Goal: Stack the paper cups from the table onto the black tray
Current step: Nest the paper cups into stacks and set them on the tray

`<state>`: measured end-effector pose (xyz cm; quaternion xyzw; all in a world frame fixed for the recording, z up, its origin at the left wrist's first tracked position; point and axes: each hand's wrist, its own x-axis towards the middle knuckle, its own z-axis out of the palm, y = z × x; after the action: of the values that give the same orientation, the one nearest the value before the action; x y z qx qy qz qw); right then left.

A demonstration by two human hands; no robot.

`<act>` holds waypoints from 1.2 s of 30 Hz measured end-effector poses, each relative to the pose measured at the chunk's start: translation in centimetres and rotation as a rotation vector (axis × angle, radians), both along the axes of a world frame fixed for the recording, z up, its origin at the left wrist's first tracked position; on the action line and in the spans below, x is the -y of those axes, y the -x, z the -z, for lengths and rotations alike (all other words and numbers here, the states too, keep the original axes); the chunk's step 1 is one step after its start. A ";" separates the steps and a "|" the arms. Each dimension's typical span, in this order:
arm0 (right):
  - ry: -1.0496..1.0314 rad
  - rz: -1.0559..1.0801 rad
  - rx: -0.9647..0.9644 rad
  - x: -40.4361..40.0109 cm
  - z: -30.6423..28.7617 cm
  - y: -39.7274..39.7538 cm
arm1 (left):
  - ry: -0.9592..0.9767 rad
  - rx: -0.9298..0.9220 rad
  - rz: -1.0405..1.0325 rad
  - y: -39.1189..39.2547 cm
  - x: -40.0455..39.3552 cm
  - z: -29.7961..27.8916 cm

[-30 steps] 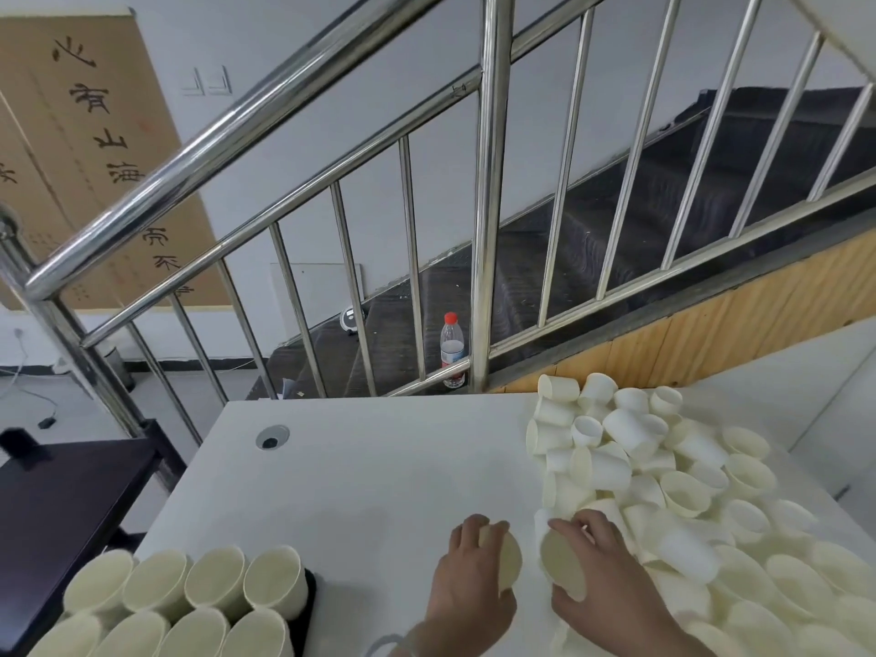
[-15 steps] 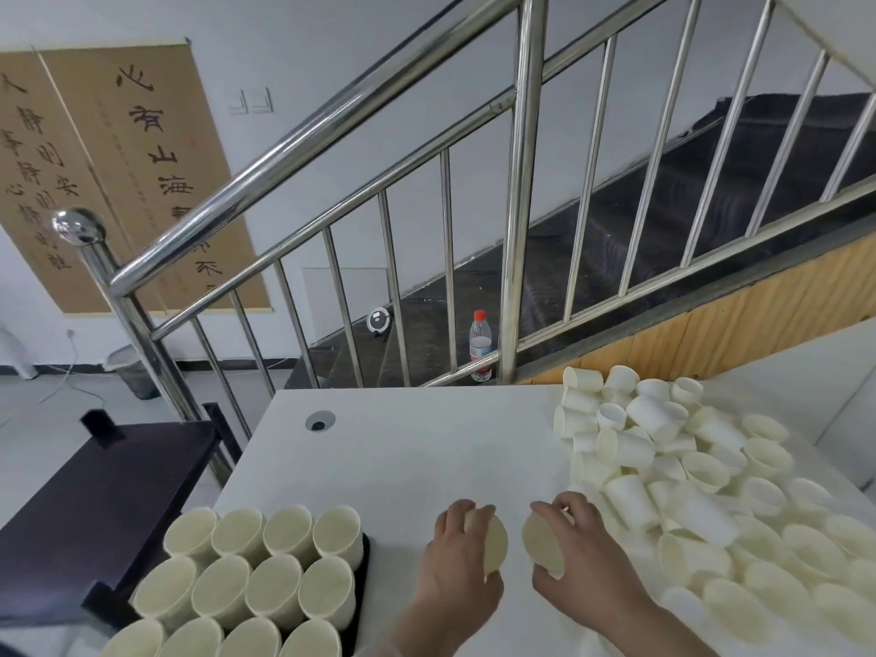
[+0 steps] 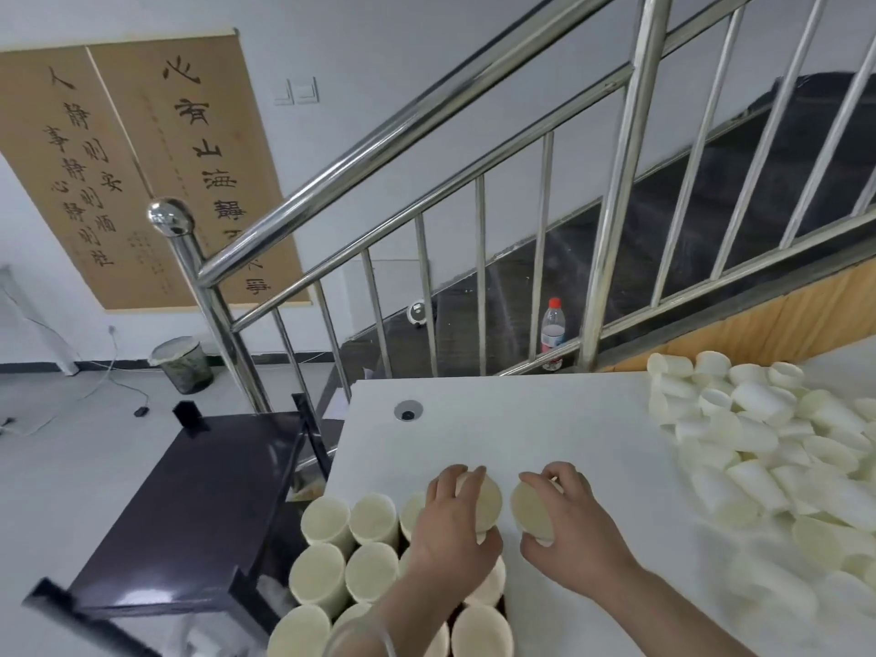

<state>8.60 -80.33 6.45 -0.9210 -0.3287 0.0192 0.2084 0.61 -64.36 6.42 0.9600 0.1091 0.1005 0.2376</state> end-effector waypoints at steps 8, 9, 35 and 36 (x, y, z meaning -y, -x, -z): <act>-0.026 -0.064 -0.058 -9.5 0.9 4.6 | 0.013 -0.049 -0.071 5.3 -9.4 0.4; -0.030 -0.075 -0.063 -10.0 1.0 4.8 | 0.008 -0.057 -0.079 5.7 -9.9 0.4; 0.146 -0.257 -0.199 -18.6 4.9 8.6 | 0.022 -0.313 -0.138 11.0 -16.9 5.2; 0.150 -0.251 -0.200 -18.7 5.1 8.6 | 0.017 -0.315 -0.140 10.9 -16.9 5.3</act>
<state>0.00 -61.66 1.40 -0.8792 -0.4164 0.1608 0.1666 -10.27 -47.42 1.12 0.9518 0.2126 -0.0358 0.2181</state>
